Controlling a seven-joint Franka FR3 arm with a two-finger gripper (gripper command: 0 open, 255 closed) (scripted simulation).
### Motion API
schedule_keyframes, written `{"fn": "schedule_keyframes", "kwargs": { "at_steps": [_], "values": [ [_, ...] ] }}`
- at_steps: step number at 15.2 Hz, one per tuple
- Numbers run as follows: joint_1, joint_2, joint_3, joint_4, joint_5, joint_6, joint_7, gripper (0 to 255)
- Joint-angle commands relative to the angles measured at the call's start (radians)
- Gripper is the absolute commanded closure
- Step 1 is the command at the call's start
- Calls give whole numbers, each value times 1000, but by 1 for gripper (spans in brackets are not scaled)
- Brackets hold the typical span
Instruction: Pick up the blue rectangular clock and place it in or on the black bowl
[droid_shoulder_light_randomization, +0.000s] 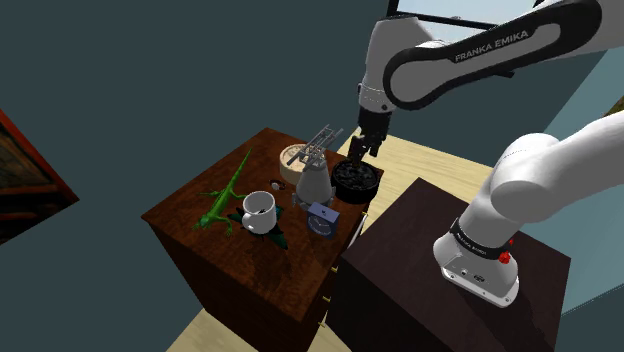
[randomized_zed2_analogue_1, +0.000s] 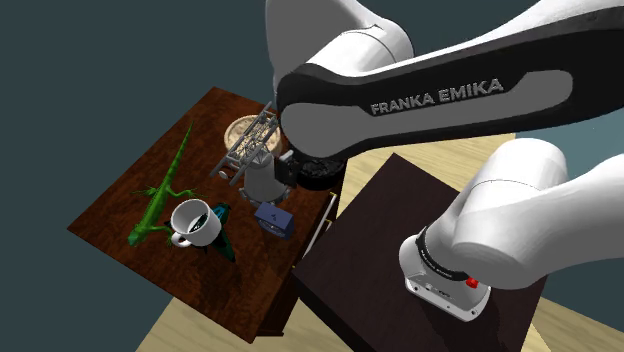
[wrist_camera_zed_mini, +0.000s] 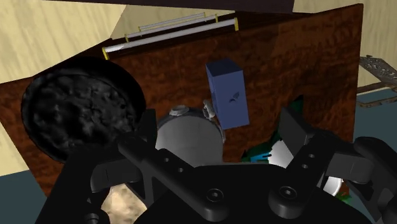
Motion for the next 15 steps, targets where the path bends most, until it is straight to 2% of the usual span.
{"fn": "schedule_keyframes", "kwargs": {
  "at_steps": [1, 6, 9, 12, 15],
  "values": [
    [6, 64, 28, -19, 9, 93, 18, 0],
    [3, 270, 99, -35, 2, 331, 72, 0],
    [-16, 416, 141, -23, -42, 470, 128, 0],
    [-46, 572, 175, 5, -153, 599, 229, 0],
    [-45, 735, 152, 53, -359, 704, 397, 0]
  ]
}}
